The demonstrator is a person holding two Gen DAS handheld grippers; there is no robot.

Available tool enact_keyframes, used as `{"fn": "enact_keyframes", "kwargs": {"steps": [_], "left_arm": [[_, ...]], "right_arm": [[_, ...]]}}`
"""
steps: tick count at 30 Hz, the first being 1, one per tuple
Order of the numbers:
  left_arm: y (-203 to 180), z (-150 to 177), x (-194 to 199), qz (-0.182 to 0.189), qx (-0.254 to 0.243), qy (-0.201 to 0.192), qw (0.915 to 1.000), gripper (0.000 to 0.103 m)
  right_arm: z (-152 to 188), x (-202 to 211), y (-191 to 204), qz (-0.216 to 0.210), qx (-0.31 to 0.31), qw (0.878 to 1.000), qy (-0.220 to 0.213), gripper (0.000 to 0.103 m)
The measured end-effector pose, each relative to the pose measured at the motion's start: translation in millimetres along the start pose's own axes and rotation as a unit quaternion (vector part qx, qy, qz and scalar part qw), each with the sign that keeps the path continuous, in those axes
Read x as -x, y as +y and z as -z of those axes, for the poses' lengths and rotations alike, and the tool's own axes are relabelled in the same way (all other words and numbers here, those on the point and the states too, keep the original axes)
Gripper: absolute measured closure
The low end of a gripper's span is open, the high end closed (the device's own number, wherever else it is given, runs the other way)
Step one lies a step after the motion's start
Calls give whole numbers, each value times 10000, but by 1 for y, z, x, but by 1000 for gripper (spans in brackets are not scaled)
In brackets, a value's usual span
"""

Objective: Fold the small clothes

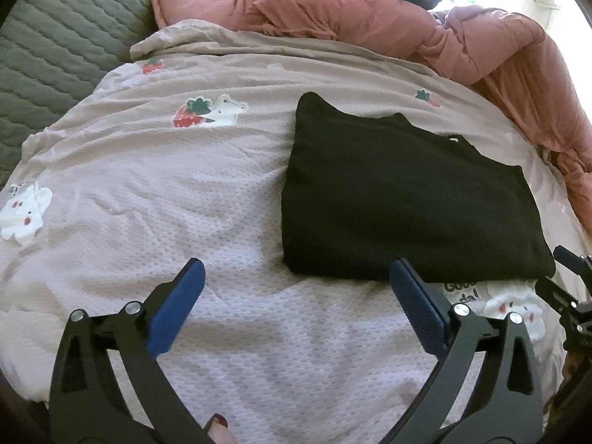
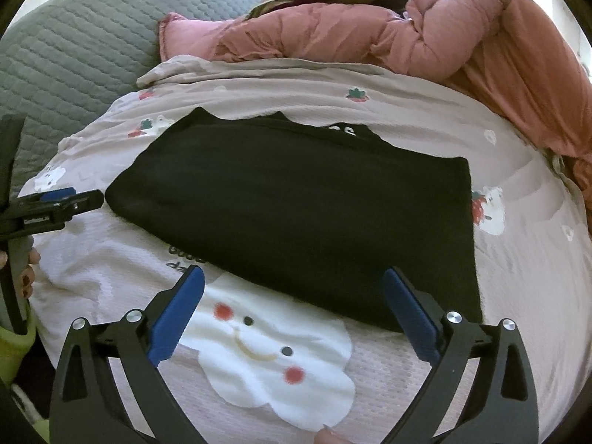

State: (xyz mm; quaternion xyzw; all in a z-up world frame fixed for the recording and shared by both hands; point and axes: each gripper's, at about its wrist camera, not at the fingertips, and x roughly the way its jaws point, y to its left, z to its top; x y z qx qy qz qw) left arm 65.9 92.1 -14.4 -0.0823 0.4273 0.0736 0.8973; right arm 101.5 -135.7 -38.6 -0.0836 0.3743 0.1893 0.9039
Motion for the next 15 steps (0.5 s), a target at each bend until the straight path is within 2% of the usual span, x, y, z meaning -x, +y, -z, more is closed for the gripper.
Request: {"fn": "enact_keyframes", "kwargs": {"steps": [15], "left_arm": [[19, -3, 8, -45, 147, -133, 9998, 9]], "right_arm": [[-13, -1, 37, -113, 306, 9994, -101, 5]]}}
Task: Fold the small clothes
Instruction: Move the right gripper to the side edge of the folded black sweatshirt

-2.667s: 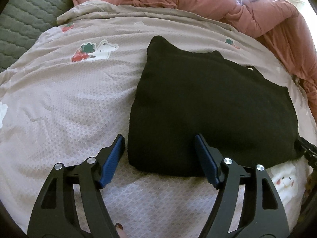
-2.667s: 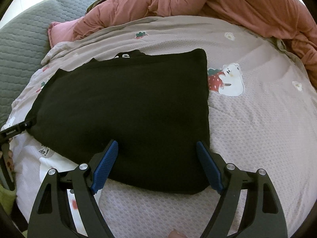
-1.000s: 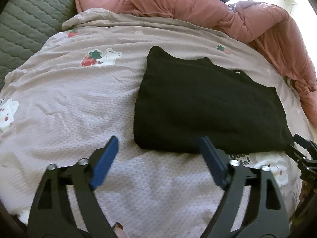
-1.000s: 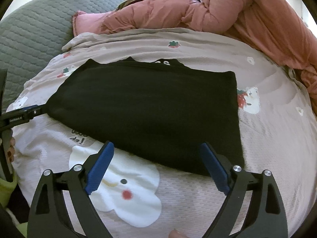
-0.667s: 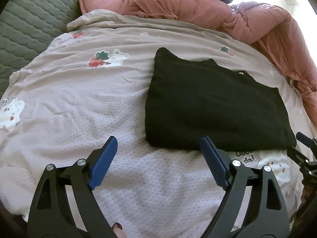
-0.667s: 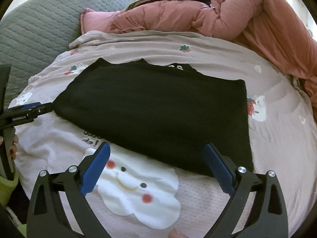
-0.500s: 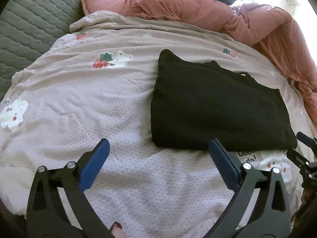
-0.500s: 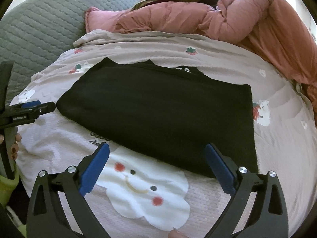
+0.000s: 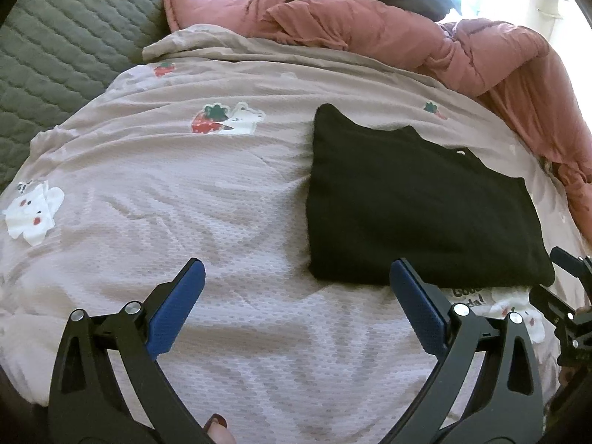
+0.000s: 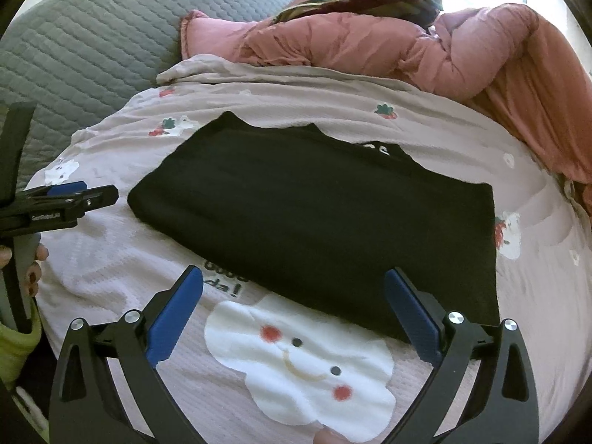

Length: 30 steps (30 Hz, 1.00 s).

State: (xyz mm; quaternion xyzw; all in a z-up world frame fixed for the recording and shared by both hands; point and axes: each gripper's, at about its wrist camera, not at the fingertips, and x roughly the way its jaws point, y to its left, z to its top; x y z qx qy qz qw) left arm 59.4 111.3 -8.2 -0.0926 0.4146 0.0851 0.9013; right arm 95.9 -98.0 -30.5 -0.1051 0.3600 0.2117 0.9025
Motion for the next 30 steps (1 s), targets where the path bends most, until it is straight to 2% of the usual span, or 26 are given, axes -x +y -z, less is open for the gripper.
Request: {"fn": "enact_keyframes", "kwargs": {"steps": [14, 23, 30], "left_arm": [[32, -5, 2, -337, 143, -215, 9991, 9], [51, -7, -6, -412, 315, -219, 9984, 9], [62, -7, -14, -439, 448, -178, 9979, 9]], "right_arm": [[-17, -17, 46, -190, 462, 9988, 21, 5], [-24, -39, 84, -293, 880, 9956, 93, 5], [-28, -59, 105, -164, 1216, 9924, 105, 5]]}}
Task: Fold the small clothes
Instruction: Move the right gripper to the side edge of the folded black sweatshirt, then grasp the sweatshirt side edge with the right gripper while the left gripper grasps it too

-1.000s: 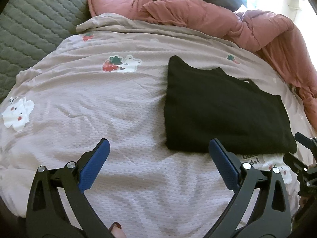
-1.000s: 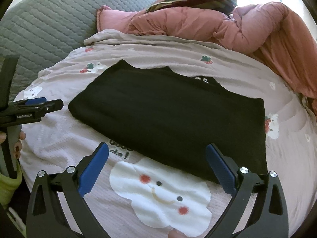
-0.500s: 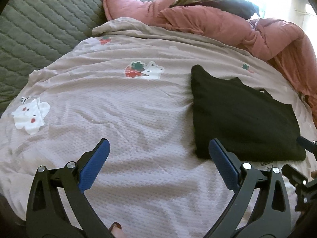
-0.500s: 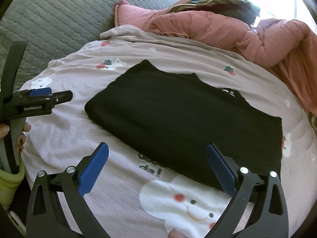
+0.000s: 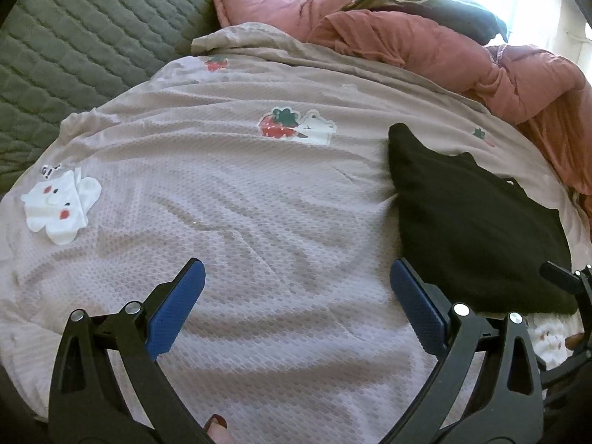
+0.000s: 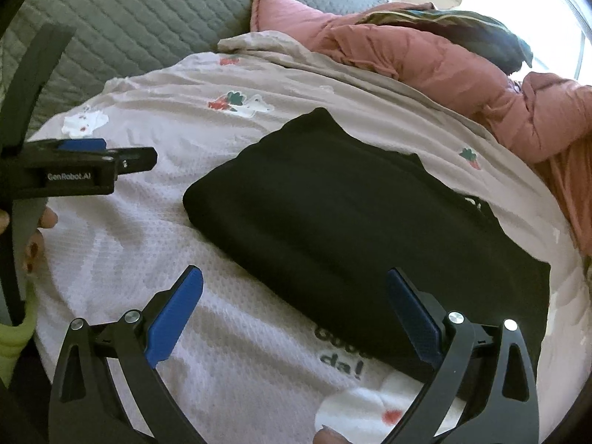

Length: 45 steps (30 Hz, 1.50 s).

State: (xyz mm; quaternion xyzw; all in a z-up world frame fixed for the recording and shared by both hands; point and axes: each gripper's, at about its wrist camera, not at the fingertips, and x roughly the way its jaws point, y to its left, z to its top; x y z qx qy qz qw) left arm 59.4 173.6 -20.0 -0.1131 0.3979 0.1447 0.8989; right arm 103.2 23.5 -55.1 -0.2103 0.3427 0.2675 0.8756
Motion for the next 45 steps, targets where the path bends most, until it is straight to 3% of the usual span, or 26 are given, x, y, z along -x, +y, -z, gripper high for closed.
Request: {"fn": "enact_keyframes", "kwargs": {"steps": [8, 14, 19, 25, 31, 37, 39, 42, 45], "left_arm": [[7, -2, -8, -85, 49, 23, 9999, 9], [9, -4, -14, -123, 71, 78, 9999, 9], [8, -13, -18, -77, 161, 99, 9998, 9], [-1, -31, -20, 26, 202, 47, 9998, 9], [-11, -59, -33, 455, 428, 205, 9978, 9], [-22, -80, -49, 975, 723, 388, 9918, 9], [-26, -85, -58, 1133, 801, 576, 9887, 9], [-33, -92, -75, 1687, 1069, 957, 9752, 9], [-43, -97, -88, 2015, 1205, 1224, 9643, 9]], "right_arm": [[-1, -29, 5, 249, 151, 9994, 211, 5], [-3, -47, 9, 732, 441, 9960, 264, 5], [-12, -62, 8, 898, 513, 9943, 248, 5], [-23, -70, 10, 1151, 686, 9910, 29, 5], [-23, -60, 8, 1252, 794, 9883, -359, 6], [-22, -44, 0, 794, 640, 9921, -725, 42], [-23, -45, 0, 545, 676, 9938, -687, 68], [-22, -42, 1, 452, 670, 9939, -746, 78], [-23, -34, -7, 316, 488, 9947, -844, 81]]}}
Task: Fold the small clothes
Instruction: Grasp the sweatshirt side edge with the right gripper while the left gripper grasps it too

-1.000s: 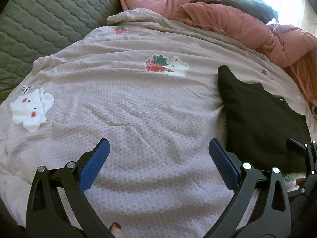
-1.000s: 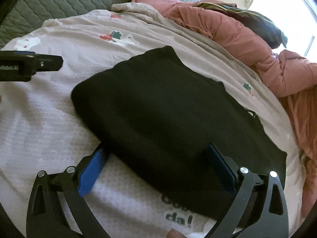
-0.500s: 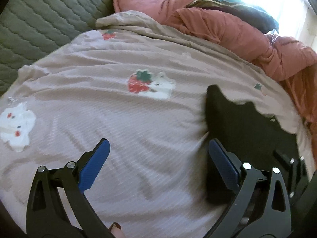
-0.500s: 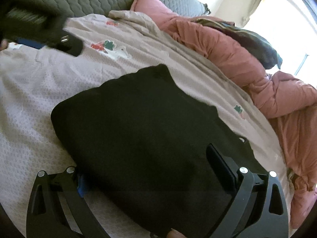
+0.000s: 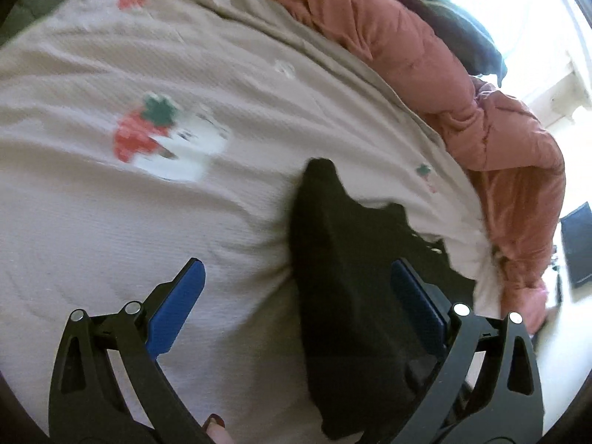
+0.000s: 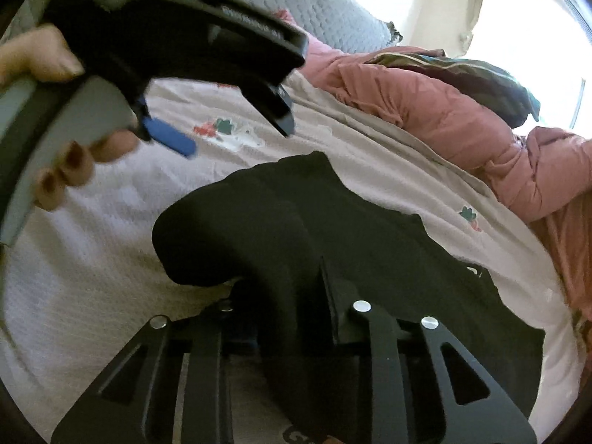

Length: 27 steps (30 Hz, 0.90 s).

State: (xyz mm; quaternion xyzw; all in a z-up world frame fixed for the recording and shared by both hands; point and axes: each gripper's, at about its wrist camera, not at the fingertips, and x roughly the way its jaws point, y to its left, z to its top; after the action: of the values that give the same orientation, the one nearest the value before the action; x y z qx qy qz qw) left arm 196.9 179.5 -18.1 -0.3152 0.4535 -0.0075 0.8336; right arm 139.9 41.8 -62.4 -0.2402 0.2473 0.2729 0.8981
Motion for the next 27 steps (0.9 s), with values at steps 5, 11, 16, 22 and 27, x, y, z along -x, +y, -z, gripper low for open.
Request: {"fn": "enact_keyframes", "kwargs": {"steps": [5, 11, 16, 22, 27], "left_arm": [[-21, 2, -17, 53, -200, 322, 9993, 9], [-38, 9, -25, 236, -208, 475, 9984, 9], [-58, 15, -22, 321, -257, 450, 9981, 39], [-100, 28, -12, 457, -667, 323, 9962, 71], [-139, 42, -4, 627, -949, 249, 9932, 72]], "right_arm": [[-2, 17, -11, -6, -129, 9997, -215, 82], [0, 32, -22, -37, -269, 9991, -327, 83], [6, 42, -31, -72, -410, 9984, -388, 83], [15, 60, -51, -27, -693, 9963, -504, 84], [28, 89, -82, -13, -1321, 9886, -718, 85]]}}
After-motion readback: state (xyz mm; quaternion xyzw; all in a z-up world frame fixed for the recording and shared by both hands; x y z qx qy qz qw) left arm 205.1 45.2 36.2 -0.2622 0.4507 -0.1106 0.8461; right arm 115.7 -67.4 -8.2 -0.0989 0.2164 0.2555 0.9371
